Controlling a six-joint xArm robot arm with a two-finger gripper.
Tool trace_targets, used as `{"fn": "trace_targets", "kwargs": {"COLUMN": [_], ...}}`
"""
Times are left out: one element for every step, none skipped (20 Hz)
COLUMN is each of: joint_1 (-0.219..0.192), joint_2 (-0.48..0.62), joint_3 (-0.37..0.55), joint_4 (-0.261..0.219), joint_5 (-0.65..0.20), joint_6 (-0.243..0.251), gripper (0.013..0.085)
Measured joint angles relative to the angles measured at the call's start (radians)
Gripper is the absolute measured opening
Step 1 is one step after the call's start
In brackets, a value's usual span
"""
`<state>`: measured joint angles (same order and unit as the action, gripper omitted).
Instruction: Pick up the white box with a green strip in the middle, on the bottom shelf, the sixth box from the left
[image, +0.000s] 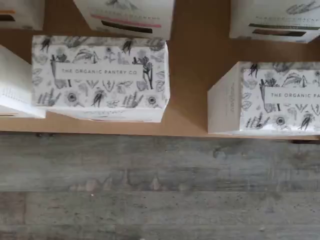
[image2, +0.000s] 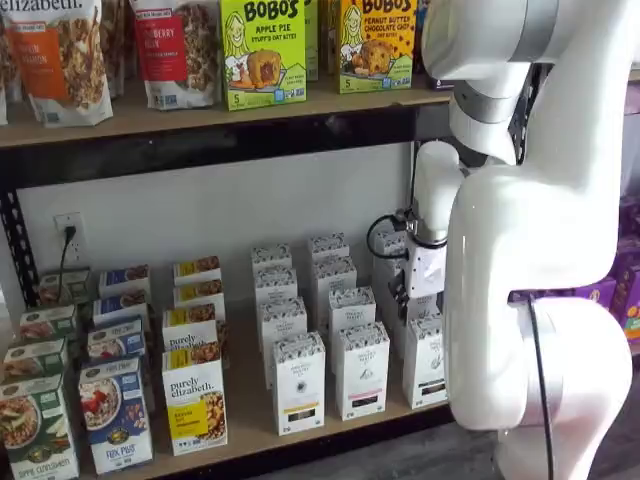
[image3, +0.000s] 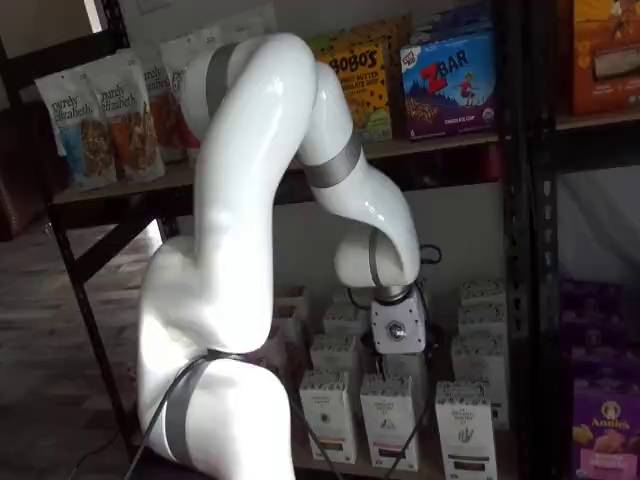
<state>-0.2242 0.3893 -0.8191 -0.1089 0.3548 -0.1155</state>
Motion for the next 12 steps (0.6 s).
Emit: {"fn": "trace_targets", "kwargs": {"joint_1": [-0.004,-0.008,-0.014,-0.019,-0.025,-0.030,-0.035,-0.039,-0.043,-0.047,-0.052,-0.057], "joint_2": [0.009,0.018,0.031,0.043,0.058,0.073,0.088,0.102,0.115,0.127,0.139,0.152], "joint_3": [-0.010,-0.019,-0.031,-0.043,-0.058,-0.072,-0.084,-0.095,-0.106,-0.115,-0.124,-0.134], "joint_4": [-0.003,-0.004,-0.002,0.000,0.003,0.010,0.022,0.040,0.054,0.067,0.077,0.076], "joint_5": [0.006,0.010,0.011,0.014,0.017,0.019,0.017,0.013,0.009,0.004,-0.002,-0.008], "joint_6": [-0.001,-0.005,-0.013,-0.020,-0.029,-0.041,-0.057,-0.077,-0.095,-0.111,-0.124,-0.129], "gripper": [0.0850,0.0850,0.0850,0.0850,0.0850,0.0850,0.0850,0.0850,0.0850,0.0850,0.0850,0.0850]}}
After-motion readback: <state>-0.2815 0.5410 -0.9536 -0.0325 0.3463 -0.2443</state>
